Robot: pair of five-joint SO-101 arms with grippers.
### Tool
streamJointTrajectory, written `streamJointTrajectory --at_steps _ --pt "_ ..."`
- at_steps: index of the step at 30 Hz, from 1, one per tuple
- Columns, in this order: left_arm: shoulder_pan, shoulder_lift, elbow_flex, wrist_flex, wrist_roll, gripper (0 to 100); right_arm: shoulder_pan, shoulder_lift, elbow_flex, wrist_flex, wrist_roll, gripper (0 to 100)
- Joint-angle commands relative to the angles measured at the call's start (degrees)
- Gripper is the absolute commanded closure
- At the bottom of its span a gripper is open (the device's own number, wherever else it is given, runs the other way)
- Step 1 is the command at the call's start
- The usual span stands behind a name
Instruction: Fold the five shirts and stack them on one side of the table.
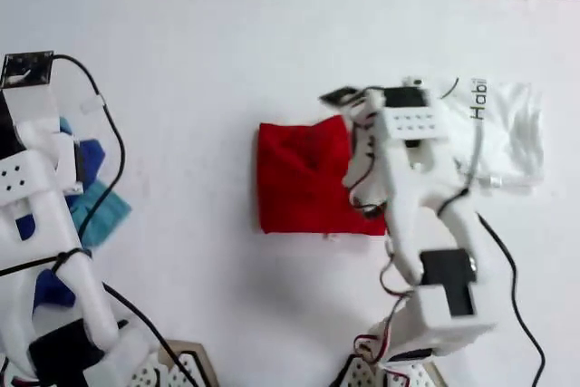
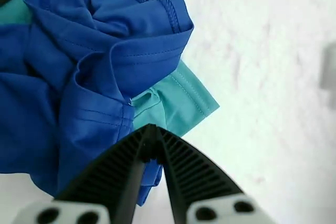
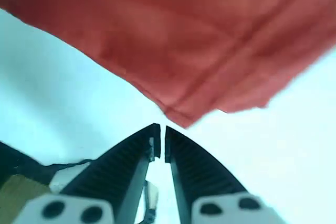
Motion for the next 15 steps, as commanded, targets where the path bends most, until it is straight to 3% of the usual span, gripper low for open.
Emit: streamJointTrajectory --at_steps 1,5,8,11,15 --pt "-0.26 -2.11 -0.31 -0.53 -0.44 97 2.51 -9.71 -0.79 -5.32 0.0 97.8" --pt "2.29 -2.11 -0.13 -0.35 -0.44 97 1.89 -12.0 -0.53 -19.21 -9.67 96.8" --pt "5.01 -2.11 1.27 -0.62 -0.44 97 -0.75 -7.43 -0.88 -26.86 -15.74 84.5" --pt "7.38 -2.11 3.82 -1.05 -0.44 97 -3.03 0.92 -3.34 -28.7 -17.85 73.8" --pt "7.74 -2.11 7.34 -4.13 -0.44 97 -2.24 11.65 -10.99 -26.51 -18.02 77.4"
